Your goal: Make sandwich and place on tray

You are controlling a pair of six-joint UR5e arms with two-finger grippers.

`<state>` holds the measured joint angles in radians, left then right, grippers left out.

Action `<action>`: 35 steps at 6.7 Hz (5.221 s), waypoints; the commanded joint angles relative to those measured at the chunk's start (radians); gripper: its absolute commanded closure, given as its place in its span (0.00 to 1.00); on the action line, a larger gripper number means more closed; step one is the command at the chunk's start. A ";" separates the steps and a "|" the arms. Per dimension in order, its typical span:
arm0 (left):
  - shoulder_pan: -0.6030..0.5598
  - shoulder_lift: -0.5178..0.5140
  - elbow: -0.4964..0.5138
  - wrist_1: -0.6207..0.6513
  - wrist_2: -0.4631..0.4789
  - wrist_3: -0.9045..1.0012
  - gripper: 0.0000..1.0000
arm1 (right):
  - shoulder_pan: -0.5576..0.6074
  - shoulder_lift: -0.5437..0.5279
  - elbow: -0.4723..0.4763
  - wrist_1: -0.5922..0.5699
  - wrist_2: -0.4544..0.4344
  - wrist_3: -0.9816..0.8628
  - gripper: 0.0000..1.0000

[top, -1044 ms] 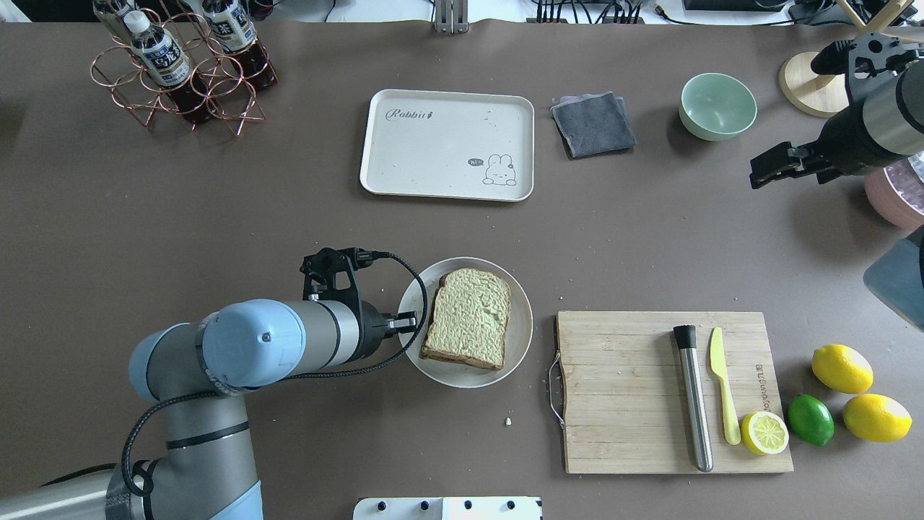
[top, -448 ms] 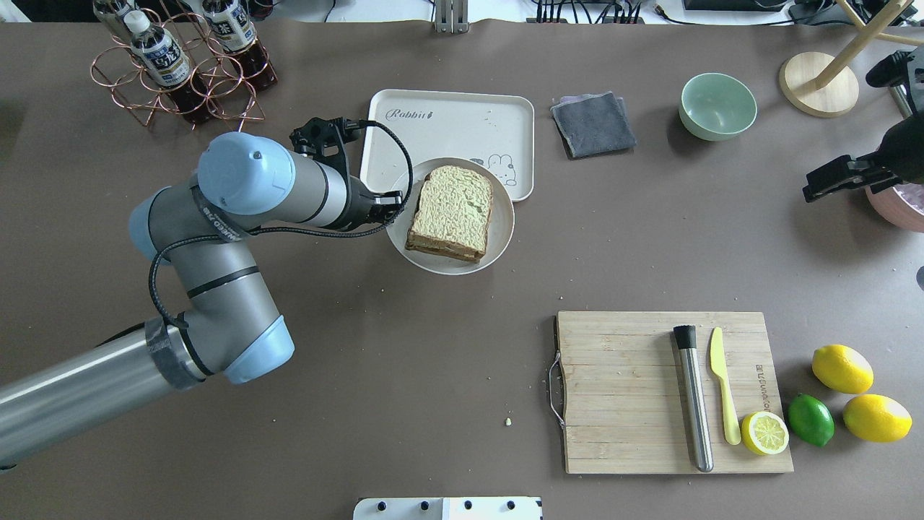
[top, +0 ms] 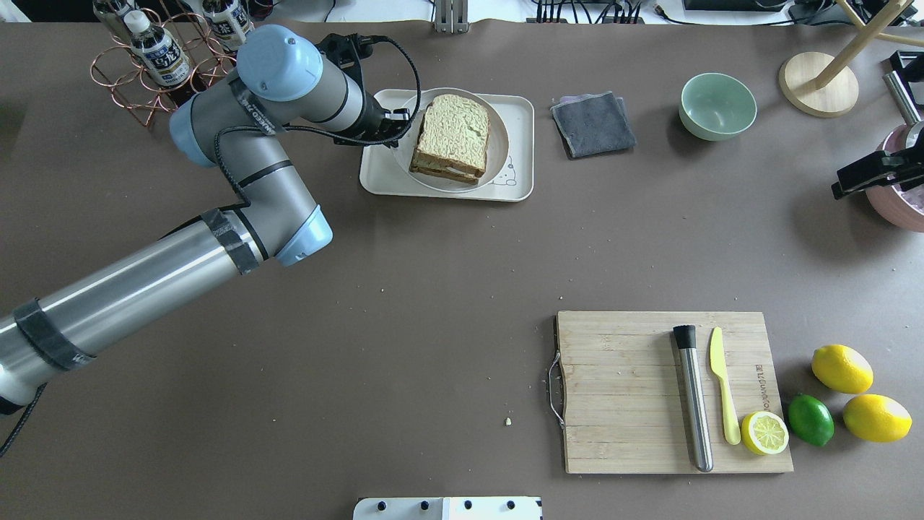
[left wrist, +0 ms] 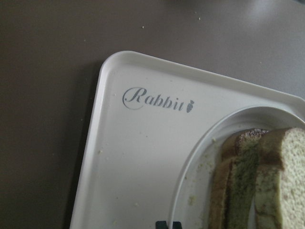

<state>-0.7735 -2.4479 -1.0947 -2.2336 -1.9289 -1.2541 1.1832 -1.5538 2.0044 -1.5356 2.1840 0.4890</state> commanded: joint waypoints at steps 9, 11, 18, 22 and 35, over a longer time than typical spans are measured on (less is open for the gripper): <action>-0.009 0.002 -0.045 -0.026 0.047 0.076 0.03 | 0.050 -0.034 -0.093 0.000 0.016 -0.038 0.00; -0.012 0.125 -0.337 0.183 -0.031 0.079 0.03 | 0.056 -0.083 -0.114 0.002 0.007 -0.087 0.00; -0.534 0.779 -0.803 0.536 -0.384 1.009 0.03 | 0.426 -0.218 -0.176 -0.117 0.062 -0.621 0.00; -0.850 0.923 -0.578 0.531 -0.386 1.652 0.03 | 0.426 -0.218 -0.233 -0.116 0.132 -0.609 0.00; -0.857 1.026 -0.534 0.589 -0.469 1.438 0.03 | 0.409 -0.221 -0.202 -0.210 0.134 -0.613 0.00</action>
<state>-1.6311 -1.4241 -1.6296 -1.6449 -2.3965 0.1841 1.5932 -1.7747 1.8022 -1.7468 2.3177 -0.1226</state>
